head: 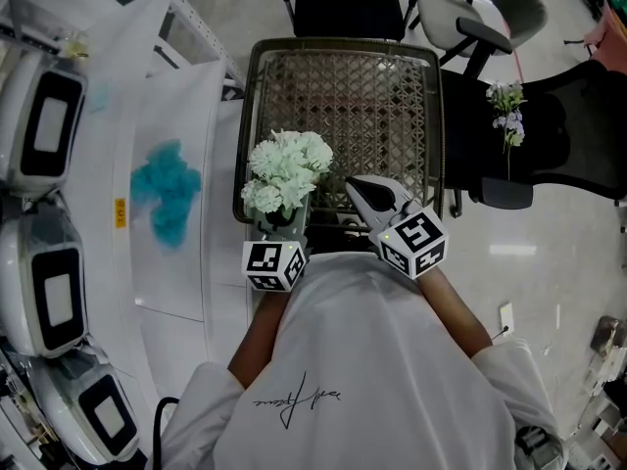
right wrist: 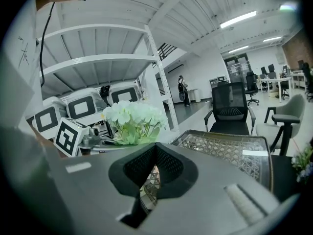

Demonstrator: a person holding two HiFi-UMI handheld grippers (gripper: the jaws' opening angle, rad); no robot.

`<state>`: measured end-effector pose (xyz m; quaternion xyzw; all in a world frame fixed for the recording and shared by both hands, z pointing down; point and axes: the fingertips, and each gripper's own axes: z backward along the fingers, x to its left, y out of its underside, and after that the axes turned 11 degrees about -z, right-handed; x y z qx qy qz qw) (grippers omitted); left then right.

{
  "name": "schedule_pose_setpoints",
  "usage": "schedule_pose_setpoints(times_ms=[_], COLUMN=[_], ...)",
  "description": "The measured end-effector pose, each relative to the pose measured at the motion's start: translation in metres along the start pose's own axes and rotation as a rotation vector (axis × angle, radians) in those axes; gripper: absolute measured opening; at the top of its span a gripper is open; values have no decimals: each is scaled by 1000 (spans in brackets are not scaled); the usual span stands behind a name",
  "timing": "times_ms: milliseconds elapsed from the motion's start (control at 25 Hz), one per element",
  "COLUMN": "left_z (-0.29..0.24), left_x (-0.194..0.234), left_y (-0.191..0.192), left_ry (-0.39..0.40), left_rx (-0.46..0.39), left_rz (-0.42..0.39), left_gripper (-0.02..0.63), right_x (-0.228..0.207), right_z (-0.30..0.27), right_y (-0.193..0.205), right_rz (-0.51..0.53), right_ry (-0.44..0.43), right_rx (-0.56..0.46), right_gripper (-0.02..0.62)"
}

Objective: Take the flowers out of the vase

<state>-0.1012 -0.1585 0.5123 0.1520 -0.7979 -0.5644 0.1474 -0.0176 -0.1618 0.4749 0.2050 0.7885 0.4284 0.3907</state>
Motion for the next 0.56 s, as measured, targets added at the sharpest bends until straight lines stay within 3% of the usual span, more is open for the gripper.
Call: schedule_pose_setpoints(times_ms=[560], left_z=[-1], left_x=[5], left_y=[-6], left_ry=[-8], left_rx=[-19], left_rz=[60], left_gripper=[104], right_x=[0], right_z=[0], right_y=[-1], right_rz=[5], right_ry=[-8], right_rx=[5], right_gripper=[6])
